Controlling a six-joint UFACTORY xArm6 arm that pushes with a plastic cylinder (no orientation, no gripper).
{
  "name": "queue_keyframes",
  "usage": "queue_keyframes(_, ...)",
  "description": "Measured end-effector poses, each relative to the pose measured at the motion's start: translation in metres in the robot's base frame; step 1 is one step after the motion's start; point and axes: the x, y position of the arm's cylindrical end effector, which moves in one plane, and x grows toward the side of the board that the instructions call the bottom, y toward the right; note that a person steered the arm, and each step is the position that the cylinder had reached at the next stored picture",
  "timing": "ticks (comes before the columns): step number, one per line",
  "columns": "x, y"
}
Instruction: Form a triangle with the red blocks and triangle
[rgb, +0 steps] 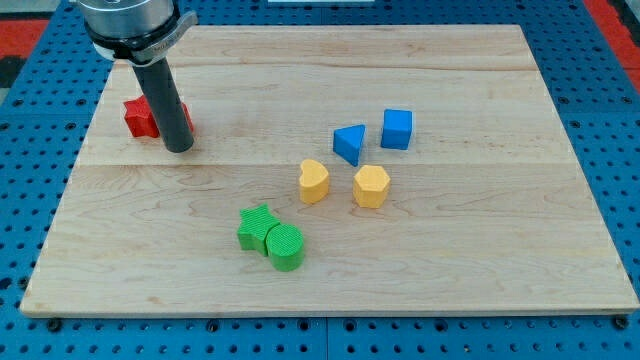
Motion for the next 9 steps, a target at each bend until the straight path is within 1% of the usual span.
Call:
queue_keyframes(3, 0.0, 0.0)
queue_keyframes(4, 0.009, -0.024)
queue_keyframes(5, 0.009, -0.07)
queue_keyframes(6, 0.001, -0.098)
queue_keyframes(7, -0.018, -0.122)
queue_keyframes(8, -0.064, -0.062)
queue_keyframes(9, -0.062, 0.001)
